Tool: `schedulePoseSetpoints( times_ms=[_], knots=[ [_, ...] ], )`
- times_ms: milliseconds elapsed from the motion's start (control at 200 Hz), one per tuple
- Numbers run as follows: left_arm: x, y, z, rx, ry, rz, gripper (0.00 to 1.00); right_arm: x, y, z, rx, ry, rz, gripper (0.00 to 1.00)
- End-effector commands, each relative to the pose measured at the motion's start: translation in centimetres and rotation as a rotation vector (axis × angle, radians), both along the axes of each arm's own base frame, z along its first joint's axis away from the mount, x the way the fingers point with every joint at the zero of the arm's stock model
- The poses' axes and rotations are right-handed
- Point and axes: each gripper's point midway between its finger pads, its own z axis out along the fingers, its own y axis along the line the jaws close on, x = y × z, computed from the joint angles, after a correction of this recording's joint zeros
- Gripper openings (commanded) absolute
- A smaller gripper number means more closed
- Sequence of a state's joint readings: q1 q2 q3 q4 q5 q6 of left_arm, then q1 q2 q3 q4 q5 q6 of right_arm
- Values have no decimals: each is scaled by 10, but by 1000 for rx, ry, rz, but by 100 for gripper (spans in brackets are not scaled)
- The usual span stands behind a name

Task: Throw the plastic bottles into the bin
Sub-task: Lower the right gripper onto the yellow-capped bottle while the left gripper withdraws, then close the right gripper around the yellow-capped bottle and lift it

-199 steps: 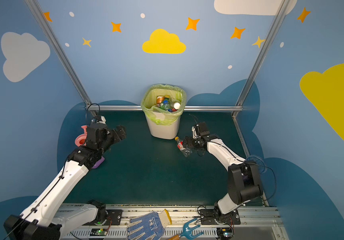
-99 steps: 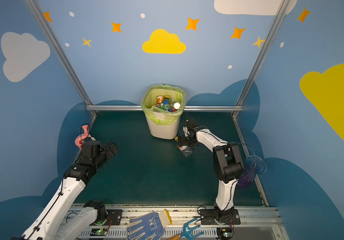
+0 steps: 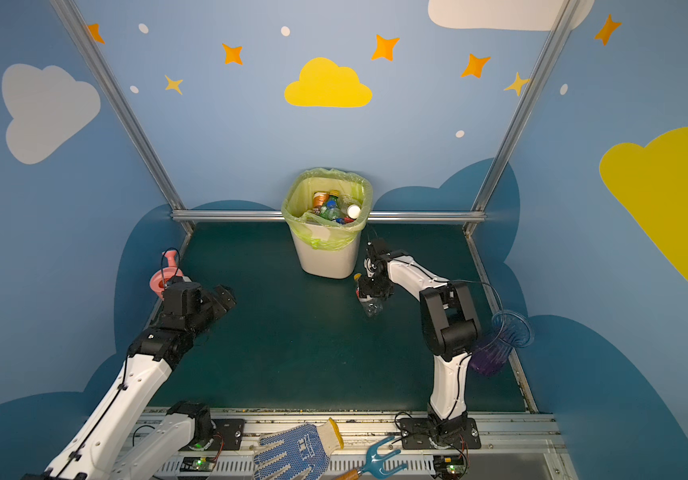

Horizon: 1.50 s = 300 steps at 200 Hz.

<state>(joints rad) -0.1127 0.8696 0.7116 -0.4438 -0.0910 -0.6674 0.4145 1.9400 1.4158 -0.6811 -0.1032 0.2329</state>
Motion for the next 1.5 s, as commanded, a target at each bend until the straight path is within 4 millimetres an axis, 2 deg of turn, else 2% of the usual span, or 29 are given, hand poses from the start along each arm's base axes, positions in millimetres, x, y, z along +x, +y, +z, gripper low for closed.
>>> schedulePoseSetpoints(
  times_ms=[0, 140, 270, 385, 511, 766, 1031, 1181, 1267, 1382, 1462, 1497],
  knots=[
    [-1, 0, -6, -12, 10, 6, 100, -31, -22, 5, -66, 52, -64, 57],
    [1, -1, -12, -23, 27, 2, 100, -56, -39, 6, -96, 81, -110, 63],
    [4, -3, -15, -30, 32, -3, 100, -68, -42, 6, -105, 108, -101, 68],
    [6, -4, -17, -37, 35, -6, 100, -65, -46, 10, -135, 105, -87, 71],
    [5, -4, -21, -38, 47, -3, 100, -56, -45, 15, -148, 79, -71, 81],
    [2, -2, -24, -37, 52, 6, 100, -47, -41, 2, -191, 123, -10, 84],
    [2, -1, -28, -33, 60, 11, 100, -50, -41, -13, -253, 179, 45, 77],
    [3, -1, -30, -39, 66, 12, 100, -49, -35, -15, -255, 200, 72, 66],
    [3, 0, -31, -34, 69, 17, 100, -47, -32, -13, -245, 198, 76, 56],
    [2, 2, -34, -28, 74, 27, 100, -39, -30, 3, -220, 154, 69, 45],
    [4, 3, -37, -29, 80, 32, 100, -26, -28, 32, -165, 84, 47, 46],
    [4, 4, -39, -30, 84, 33, 100, -19, -26, 52, -123, 39, 34, 46]
  ],
)
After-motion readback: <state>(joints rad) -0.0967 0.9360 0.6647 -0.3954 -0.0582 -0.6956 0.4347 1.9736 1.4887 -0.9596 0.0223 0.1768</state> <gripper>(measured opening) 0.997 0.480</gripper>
